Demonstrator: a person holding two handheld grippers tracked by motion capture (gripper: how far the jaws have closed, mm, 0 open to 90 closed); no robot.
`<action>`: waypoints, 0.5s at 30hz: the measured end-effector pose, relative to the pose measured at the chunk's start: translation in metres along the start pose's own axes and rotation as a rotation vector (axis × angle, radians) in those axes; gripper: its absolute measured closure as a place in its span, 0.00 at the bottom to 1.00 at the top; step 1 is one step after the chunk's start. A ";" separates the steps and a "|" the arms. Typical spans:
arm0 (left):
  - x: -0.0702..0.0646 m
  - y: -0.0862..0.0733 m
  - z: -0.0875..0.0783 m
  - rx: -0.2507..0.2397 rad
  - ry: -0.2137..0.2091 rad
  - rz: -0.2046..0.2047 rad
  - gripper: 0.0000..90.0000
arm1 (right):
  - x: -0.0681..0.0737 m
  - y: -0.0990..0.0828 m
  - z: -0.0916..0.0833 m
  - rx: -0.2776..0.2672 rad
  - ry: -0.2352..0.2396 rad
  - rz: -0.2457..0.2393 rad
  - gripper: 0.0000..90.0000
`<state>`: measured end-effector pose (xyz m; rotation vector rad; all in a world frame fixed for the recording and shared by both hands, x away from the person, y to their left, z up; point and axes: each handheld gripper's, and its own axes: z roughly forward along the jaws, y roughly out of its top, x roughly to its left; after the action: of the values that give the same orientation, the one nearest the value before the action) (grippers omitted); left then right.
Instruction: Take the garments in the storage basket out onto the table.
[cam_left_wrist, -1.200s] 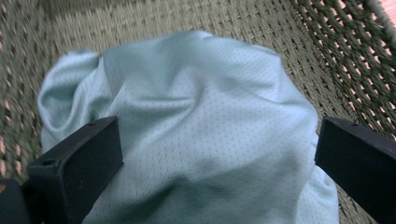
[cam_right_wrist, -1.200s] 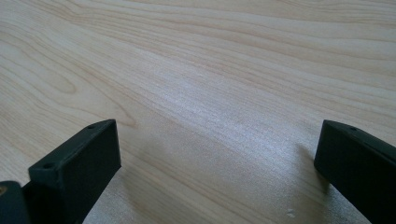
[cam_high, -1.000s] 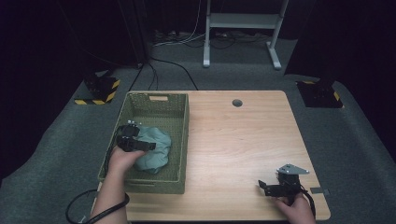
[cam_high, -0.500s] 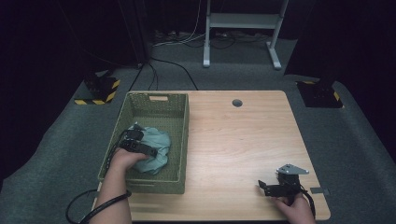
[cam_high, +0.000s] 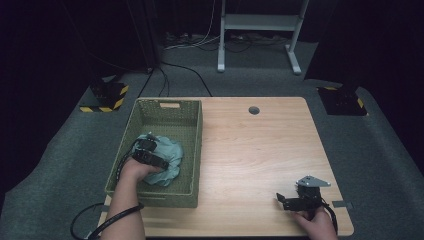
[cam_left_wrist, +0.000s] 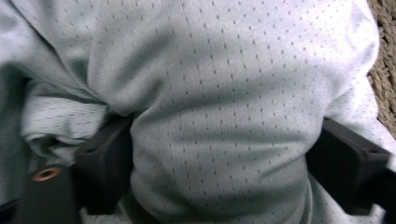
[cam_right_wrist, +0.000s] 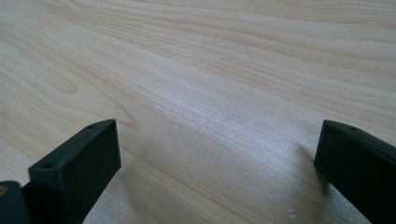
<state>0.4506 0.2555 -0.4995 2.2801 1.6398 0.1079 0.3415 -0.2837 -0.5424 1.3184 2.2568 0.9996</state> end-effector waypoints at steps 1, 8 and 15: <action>-0.001 0.000 0.000 -0.003 0.000 0.008 0.26 | 0.000 0.000 0.000 0.000 0.000 0.000 0.00; -0.008 0.003 -0.002 -0.005 -0.022 0.048 0.52 | 0.000 0.000 0.000 0.000 0.003 0.003 0.00; -0.011 0.008 -0.004 0.018 -0.004 0.050 0.59 | -0.001 0.000 0.000 -0.005 0.013 0.011 0.00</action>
<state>0.4530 0.2435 -0.4924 2.3339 1.5883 0.1003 0.3420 -0.2848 -0.5422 1.3275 2.2571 1.0199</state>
